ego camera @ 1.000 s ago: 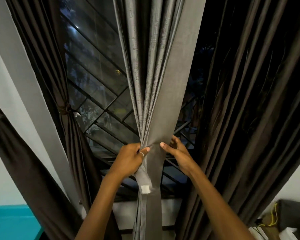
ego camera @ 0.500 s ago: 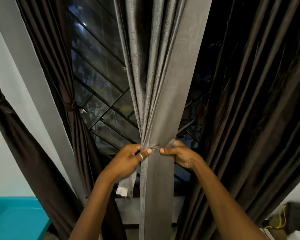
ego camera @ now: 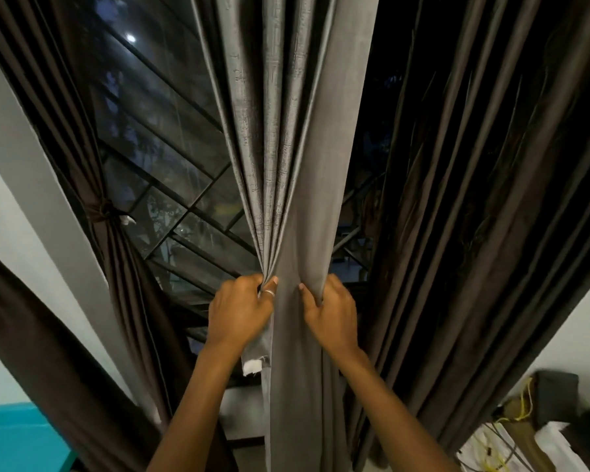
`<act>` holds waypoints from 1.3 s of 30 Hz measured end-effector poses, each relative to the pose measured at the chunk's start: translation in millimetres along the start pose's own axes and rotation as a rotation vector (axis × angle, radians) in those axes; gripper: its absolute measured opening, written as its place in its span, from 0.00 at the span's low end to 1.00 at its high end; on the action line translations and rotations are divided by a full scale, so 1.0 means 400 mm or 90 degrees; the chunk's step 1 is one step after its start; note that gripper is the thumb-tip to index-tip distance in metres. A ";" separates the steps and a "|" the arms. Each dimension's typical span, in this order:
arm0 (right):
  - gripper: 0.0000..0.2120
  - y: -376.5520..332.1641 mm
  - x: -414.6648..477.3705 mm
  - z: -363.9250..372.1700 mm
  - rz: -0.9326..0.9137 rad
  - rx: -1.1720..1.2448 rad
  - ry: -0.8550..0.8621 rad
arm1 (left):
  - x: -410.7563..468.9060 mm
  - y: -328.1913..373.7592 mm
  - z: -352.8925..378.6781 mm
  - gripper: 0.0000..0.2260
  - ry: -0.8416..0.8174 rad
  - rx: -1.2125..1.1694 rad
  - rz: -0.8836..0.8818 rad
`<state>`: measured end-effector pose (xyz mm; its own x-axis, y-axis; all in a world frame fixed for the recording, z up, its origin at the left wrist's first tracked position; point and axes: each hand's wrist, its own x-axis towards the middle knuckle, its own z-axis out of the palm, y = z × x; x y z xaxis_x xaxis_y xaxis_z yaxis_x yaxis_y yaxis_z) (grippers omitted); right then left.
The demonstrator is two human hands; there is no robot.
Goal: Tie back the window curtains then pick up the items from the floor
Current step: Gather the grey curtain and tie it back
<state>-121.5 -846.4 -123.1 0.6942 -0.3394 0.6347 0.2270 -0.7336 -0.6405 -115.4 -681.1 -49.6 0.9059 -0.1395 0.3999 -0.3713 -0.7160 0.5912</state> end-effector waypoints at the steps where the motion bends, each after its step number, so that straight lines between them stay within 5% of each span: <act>1: 0.10 -0.011 -0.011 0.003 -0.038 -0.046 0.025 | -0.002 0.003 0.003 0.23 0.006 0.004 -0.001; 8: 0.06 -0.080 -0.053 0.060 -0.091 -0.234 -0.025 | -0.017 0.032 0.023 0.20 0.037 0.084 0.006; 19: 0.09 -0.115 -0.062 0.074 -0.037 -0.220 -0.149 | -0.019 0.032 0.028 0.12 0.005 0.077 0.035; 26: 0.14 -0.131 -0.081 0.052 -0.046 -0.179 -0.240 | -0.029 0.052 0.022 0.30 -0.043 0.097 0.016; 31: 0.15 -0.130 -0.102 0.051 0.066 -0.050 -0.235 | -0.025 0.047 0.025 0.13 -0.013 0.081 0.012; 36: 0.18 -0.093 -0.101 0.024 0.007 0.126 -0.304 | -0.021 0.006 0.016 0.12 -0.040 0.070 0.055; 39: 0.22 -0.071 -0.072 0.000 0.088 0.228 -0.318 | -0.015 -0.021 0.013 0.15 -0.101 0.020 0.066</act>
<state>-147.8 -815.9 -123.1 0.9490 -0.0376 0.3131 0.2673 -0.4311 -0.8618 -116.5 -677.9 -60.7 0.8849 -0.3175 0.3409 -0.4598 -0.7127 0.5297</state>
